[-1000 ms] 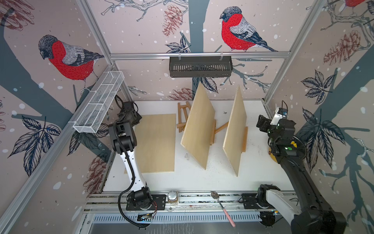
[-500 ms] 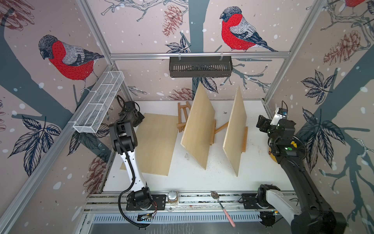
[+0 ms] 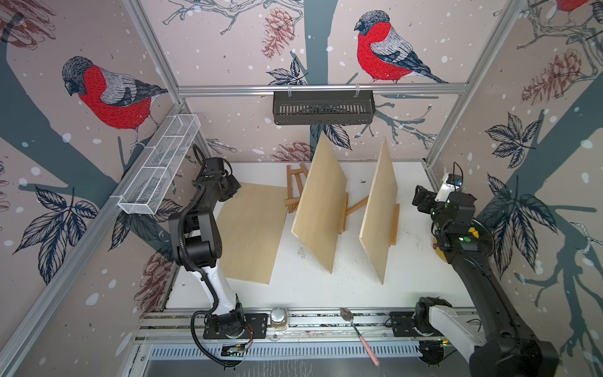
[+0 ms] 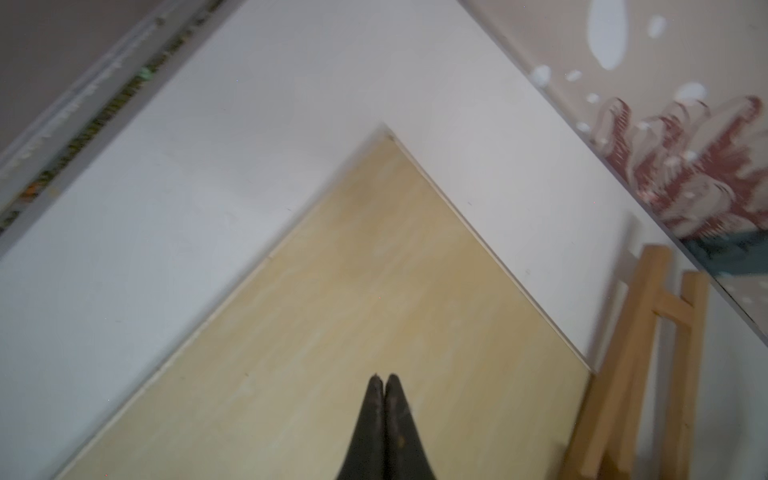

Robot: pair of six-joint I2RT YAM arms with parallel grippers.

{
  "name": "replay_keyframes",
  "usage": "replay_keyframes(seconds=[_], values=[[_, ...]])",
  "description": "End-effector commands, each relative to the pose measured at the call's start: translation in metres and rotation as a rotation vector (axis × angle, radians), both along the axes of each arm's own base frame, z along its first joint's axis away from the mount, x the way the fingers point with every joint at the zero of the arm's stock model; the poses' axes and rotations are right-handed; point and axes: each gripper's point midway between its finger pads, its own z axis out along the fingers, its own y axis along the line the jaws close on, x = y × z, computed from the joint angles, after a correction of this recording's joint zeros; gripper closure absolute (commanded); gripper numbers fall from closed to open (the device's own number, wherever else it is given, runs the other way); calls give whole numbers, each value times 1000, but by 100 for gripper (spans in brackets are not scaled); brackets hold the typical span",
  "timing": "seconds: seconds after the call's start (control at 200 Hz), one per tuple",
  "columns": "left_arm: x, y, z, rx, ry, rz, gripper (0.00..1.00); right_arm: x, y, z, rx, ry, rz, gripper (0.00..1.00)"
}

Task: Disassemble the easel
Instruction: Adjust the drawing board at the center of the board.

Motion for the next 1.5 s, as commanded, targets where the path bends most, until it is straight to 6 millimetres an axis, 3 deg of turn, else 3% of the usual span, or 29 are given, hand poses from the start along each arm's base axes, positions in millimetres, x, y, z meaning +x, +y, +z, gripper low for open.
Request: replay_keyframes(seconds=[0.0, 0.15, 0.325, 0.465, 0.65, 1.071, 1.496], values=[[-23, -36, -8, -25, 33, -98, 97, 0, 4, 6, 11, -13, 13, 15], [-63, -81, -11, -32, 77, -195, 97, 0, 7, 5, 9, -8, 25, 15], [-110, -116, -11, -4, 107, -257, 97, -2, 13, 4, 17, -11, 47, 15], [-126, -146, -12, -49, 72, -313, 95, -2, 19, 5, 21, -15, 59, 15], [-149, -169, -50, -56, 183, -377, 91, -5, 22, 11, 20, -28, 65, 15], [-168, -177, -86, 45, 314, -410, 86, -11, 19, 14, 2, -31, 47, 14], [-167, -173, -109, 106, 372, -419, 86, -11, 18, 9, 1, -22, 43, 14]])
